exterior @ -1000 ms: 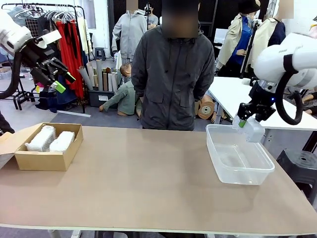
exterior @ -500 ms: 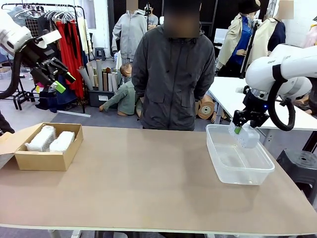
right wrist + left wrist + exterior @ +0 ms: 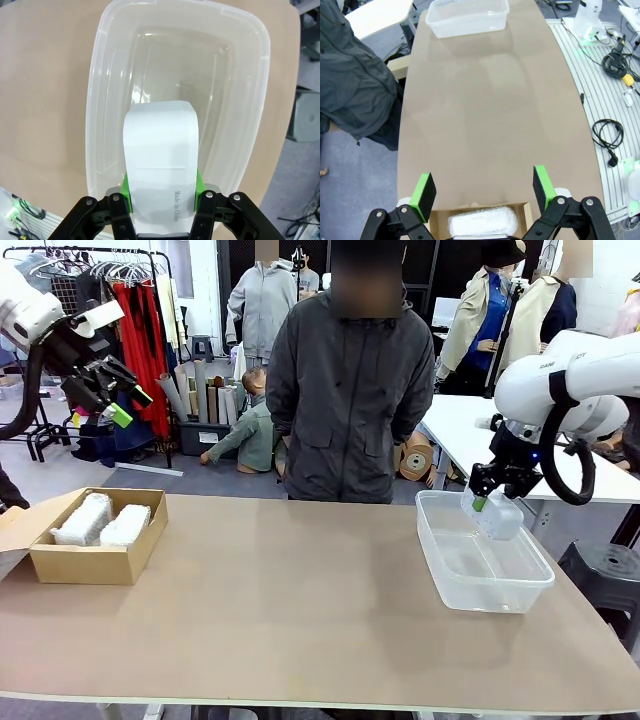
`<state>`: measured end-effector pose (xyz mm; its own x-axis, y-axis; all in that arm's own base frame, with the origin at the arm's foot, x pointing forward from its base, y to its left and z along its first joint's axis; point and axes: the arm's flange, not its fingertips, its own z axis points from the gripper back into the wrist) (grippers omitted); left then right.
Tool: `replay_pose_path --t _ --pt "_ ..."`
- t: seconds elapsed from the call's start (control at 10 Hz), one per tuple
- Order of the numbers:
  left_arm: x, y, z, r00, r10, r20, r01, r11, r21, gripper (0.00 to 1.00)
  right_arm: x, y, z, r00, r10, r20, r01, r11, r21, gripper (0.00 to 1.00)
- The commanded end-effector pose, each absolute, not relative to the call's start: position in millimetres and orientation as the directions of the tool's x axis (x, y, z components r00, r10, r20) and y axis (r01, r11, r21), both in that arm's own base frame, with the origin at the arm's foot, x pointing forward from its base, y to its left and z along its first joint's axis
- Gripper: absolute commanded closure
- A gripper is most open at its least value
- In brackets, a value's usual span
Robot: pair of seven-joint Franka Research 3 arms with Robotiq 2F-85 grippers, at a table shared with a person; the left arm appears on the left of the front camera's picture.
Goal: Separate and place wrapped and unwrapped clocks.
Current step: If the picked Digital clock is wrapped, place it in the Package Box ; if not, place it in the Organizing box.
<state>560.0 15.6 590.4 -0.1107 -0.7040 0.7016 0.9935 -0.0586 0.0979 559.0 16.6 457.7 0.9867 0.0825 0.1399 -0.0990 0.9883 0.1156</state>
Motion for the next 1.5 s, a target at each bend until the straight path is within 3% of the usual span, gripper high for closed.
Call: replay_pose_path --t 0.0,0.7,1.4 --pt "559 16 590 -0.111 -0.710 0.696 0.993 -0.062 0.096 0.00 559 16 458 0.987 0.082 0.140 -0.099 0.988 0.116 1.00" --pt "559 16 590 -0.111 -0.710 0.696 0.993 -0.062 0.096 0.00 618 -7 418 0.996 0.054 0.073 -0.063 0.989 0.130 1.00" --pt "559 16 590 -0.111 -0.710 0.696 0.993 -0.062 0.096 0.00 634 23 362 0.996 0.085 0.015 -0.086 0.988 0.125 1.00"
